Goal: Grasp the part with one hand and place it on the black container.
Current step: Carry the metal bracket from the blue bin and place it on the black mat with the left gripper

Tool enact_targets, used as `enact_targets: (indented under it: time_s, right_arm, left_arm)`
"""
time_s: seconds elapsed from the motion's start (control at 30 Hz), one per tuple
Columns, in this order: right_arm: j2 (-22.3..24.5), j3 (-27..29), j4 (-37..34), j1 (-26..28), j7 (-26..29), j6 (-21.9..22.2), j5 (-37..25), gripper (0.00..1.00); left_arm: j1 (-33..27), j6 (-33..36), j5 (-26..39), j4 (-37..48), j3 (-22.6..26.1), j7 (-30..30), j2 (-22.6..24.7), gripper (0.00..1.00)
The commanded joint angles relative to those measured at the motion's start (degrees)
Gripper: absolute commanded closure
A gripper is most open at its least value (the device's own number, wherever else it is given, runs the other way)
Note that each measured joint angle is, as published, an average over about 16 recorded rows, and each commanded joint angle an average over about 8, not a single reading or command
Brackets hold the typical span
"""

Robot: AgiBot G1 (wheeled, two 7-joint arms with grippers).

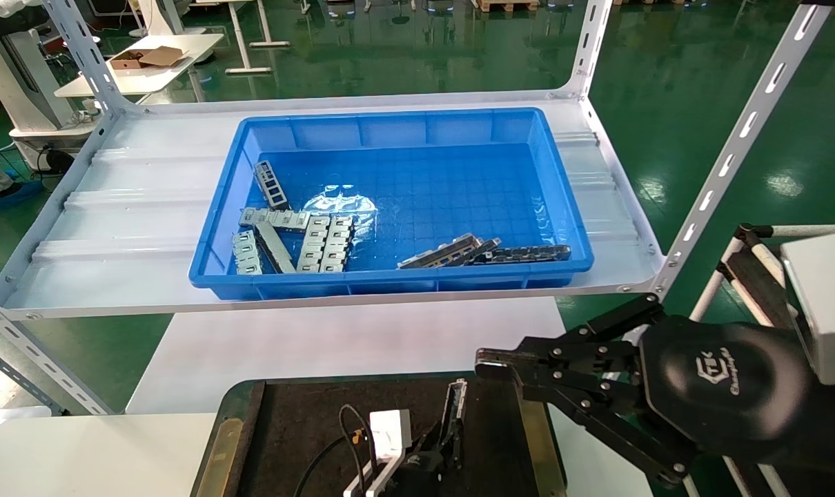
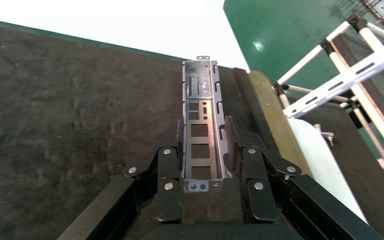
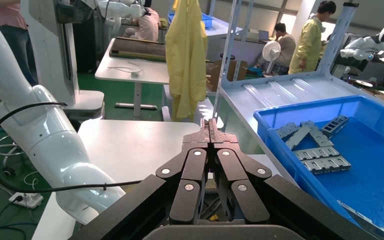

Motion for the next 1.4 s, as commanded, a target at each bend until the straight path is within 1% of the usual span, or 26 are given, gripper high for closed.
enact_targets:
  time_s: [0.03, 0.43, 0.67, 0.77, 0.83, 0.87, 0.9, 0.93, 1.03, 1.1, 1.13, 1.17, 1.2, 1.4]
  right_arm:
    - [0.0, 0.0, 0.0, 0.0, 0.0, 0.0, 0.0, 1.0]
    - [0.0, -0.01, 0.0, 0.0, 0.0, 0.0, 0.01, 1.0]
    - [0.01, -0.01, 0.0, 0.0, -0.01, 0.01, 0.01, 1.0]
    - [0.01, -0.02, 0.0, 0.0, -0.01, 0.01, 0.01, 0.96]
    - [0.01, -0.02, 0.0, 0.0, -0.01, 0.01, 0.01, 0.9]
    - [0.01, -0.02, 0.0, 0.01, -0.01, 0.01, 0.01, 0.86]
    - [0.01, -0.02, 0.0, 0.01, -0.01, 0.01, 0.01, 0.8]
    - [0.01, -0.02, 0.0, 0.01, -0.01, 0.01, 0.01, 0.72]
    - [0.01, -0.02, 0.0, 0.01, -0.01, 0.01, 0.02, 0.39]
    - [0.01, -0.02, 0.0, 0.01, -0.01, 0.01, 0.02, 0.19]
    - [0.01, -0.02, 0.0, 0.01, -0.01, 0.01, 0.02, 0.11]
    - [0.01, -0.03, 0.0, 0.01, -0.01, 0.01, 0.02, 0.05]
    - [0.01, -0.03, 0.0, 0.01, -0.01, 0.01, 0.02, 0.01]
    - [0.01, -0.03, 0.0, 0.01, -0.02, 0.01, 0.02, 0.0]
  left_arm:
    - [-0.38, -0.87, 0.64, 0.56, 1.15, -1.54, 0.02, 1.0]
    - [-2.01, -4.08, 7.21, 4.35, 7.7, -14.28, 0.07, 1.0]
    - [-2.75, -6.04, 10.12, 6.09, 11.02, -20.71, 0.11, 1.0]
    - [-3.06, -6.84, 10.86, 6.68, 12.43, -23.09, 0.13, 0.97]
    - [-3.28, -7.29, 11.22, 7.03, 13.36, -24.47, 0.13, 0.89]
    - [-3.38, -7.49, 11.36, 7.19, 13.79, -25.08, 0.14, 0.81]
    - [-3.49, -7.71, 11.48, 7.37, 14.25, -25.7, 0.14, 0.71]
    - [-3.58, -7.93, 11.55, 7.55, 14.68, -26.25, 0.15, 0.58]
    - [-3.85, -8.58, 11.58, 8.0, 15.9, -27.62, 0.17, 0.24]
    - [-4.05, -9.01, 11.47, 8.25, 16.67, -28.34, 0.19, 0.07]
    - [-4.15, -9.22, 11.37, 8.36, 17.05, -28.66, 0.2, 0.02]
    - [-4.24, -9.41, 11.26, 8.44, 17.41, -28.93, 0.21, 0.0]
    - [-4.35, -9.58, 11.13, 8.5, 17.77, -29.18, 0.21, 0.0]
    - [-4.91, -10.48, 10.22, 8.61, 19.67, -30.25, 0.23, 0.0]
